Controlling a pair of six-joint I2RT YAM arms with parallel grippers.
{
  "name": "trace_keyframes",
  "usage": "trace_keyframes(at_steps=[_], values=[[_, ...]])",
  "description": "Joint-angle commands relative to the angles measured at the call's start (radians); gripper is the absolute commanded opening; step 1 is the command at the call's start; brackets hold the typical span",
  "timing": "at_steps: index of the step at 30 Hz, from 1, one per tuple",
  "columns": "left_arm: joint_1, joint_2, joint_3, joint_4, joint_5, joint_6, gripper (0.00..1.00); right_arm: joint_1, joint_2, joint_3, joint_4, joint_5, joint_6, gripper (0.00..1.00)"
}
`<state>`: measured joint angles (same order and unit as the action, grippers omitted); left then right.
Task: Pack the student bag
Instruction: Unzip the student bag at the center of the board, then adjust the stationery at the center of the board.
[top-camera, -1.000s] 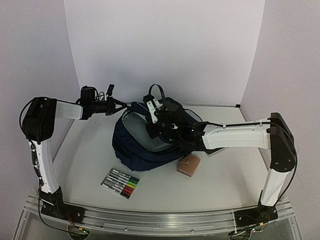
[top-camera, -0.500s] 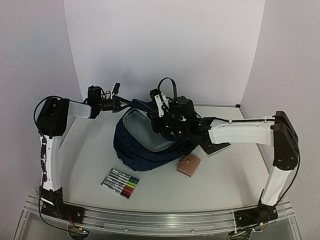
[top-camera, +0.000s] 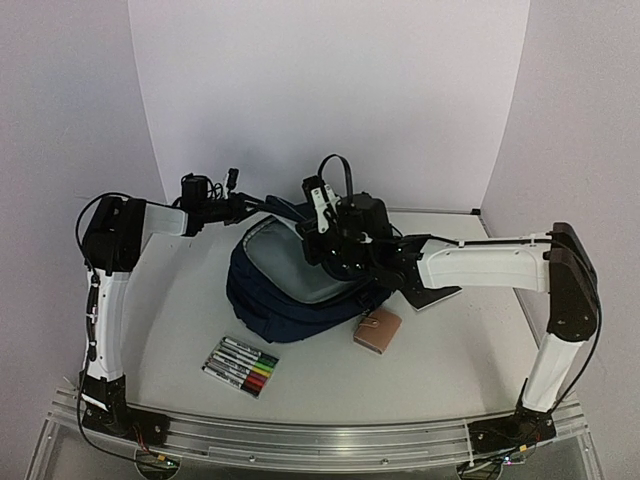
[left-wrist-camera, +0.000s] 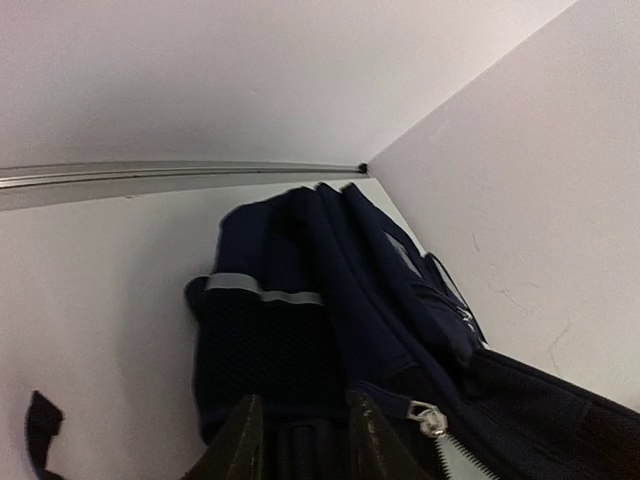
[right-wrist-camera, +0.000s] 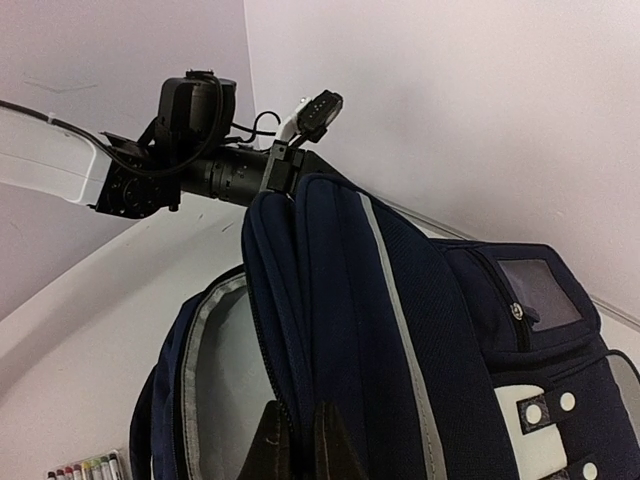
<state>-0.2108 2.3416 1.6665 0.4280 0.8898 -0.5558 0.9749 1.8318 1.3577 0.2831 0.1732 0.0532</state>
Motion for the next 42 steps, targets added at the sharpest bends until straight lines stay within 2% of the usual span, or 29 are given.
trace_keyframes(at_steps=[1,4,7,11,15,20,21,25,28,33,42], values=[[0.091,-0.162,-0.088,-0.059,-0.264,0.072,0.42,0.031,-0.056,0.084,0.090,0.143,0.008,0.00],[0.109,-0.287,-0.180,-0.117,-0.334,0.105,0.58,0.028,-0.001,0.125,0.043,0.208,0.004,0.00],[0.110,-0.413,-0.285,-0.169,-0.403,0.146,0.68,0.024,0.059,0.161,0.025,0.217,0.010,0.00],[0.110,-0.562,-0.420,-0.218,-0.435,0.147,0.71,0.011,0.148,0.227,0.024,0.190,0.026,0.00],[0.108,-0.701,-0.558,-0.218,-0.438,0.086,0.71,-0.005,0.237,0.310,0.024,0.134,0.032,0.00],[0.091,-0.808,-0.687,-0.227,-0.430,0.017,0.72,-0.019,0.326,0.434,-0.006,0.050,0.019,0.02],[0.086,-0.820,-0.701,-0.234,-0.427,0.006,0.72,-0.018,0.326,0.450,-0.022,0.034,0.014,0.11],[0.061,-0.862,-0.754,-0.260,-0.429,-0.021,0.73,-0.018,0.253,0.432,-0.078,0.014,0.019,0.66],[0.037,-0.892,-0.798,-0.276,-0.453,-0.022,0.73,-0.026,0.138,0.327,-0.113,0.050,0.059,0.86],[0.011,-0.921,-0.847,-0.294,-0.475,-0.025,0.73,-0.123,-0.041,0.097,-0.195,0.037,0.266,0.98],[-0.019,-0.950,-0.888,-0.288,-0.501,-0.047,0.74,-0.400,-0.213,-0.278,-0.231,-0.133,0.655,0.98]])
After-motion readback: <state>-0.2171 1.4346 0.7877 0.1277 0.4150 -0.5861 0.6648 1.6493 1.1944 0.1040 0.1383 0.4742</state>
